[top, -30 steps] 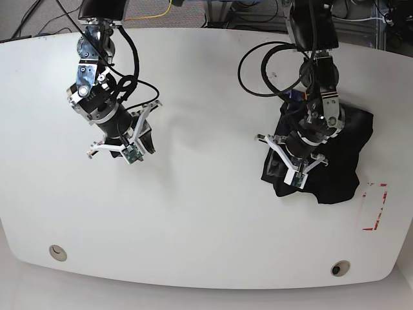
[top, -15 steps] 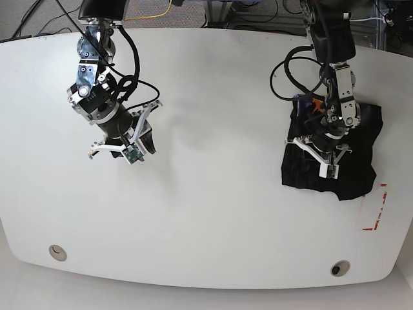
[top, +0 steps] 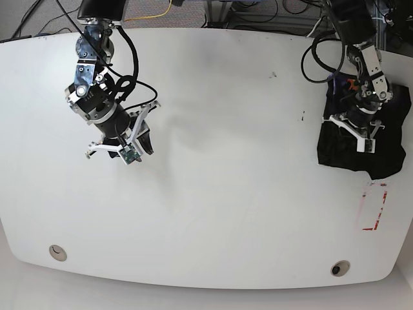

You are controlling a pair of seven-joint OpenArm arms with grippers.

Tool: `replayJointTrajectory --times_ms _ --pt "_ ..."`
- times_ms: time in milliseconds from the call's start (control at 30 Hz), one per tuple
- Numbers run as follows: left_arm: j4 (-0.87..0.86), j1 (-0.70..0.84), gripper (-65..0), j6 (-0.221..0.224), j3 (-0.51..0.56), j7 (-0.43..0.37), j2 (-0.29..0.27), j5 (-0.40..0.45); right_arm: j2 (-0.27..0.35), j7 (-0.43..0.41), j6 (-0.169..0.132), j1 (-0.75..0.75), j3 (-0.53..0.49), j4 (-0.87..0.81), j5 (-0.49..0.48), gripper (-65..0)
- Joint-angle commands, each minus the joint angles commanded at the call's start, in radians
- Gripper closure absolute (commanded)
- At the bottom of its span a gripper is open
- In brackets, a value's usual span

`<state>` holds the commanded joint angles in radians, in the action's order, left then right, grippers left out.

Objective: Layout the t-shirt on the table in an organized manner, then fold the t-shirt properly
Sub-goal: 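Lower the folded shirt at the table edge and open the left gripper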

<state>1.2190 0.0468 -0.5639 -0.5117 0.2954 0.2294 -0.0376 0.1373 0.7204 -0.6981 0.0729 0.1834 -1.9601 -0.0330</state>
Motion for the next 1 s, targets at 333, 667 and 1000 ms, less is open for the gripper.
replayJointTrajectory --times_ms 333,667,1000 --pt "-0.008 0.011 -8.2 -0.044 -0.078 0.000 0.080 0.000 0.000 0.000 0.000 0.046 0.000 -0.014 0.003 -16.5" --pt "-0.009 -0.003 -8.2 -0.048 -0.075 0.000 0.144 -0.002 0.000 0.000 0.000 0.080 0.005 -0.015 0.006 -16.5" --pt "0.095 -0.018 -8.2 -0.127 -0.080 0.009 0.137 -0.003 0.000 0.000 0.000 0.084 0.031 -0.043 0.008 -16.5"
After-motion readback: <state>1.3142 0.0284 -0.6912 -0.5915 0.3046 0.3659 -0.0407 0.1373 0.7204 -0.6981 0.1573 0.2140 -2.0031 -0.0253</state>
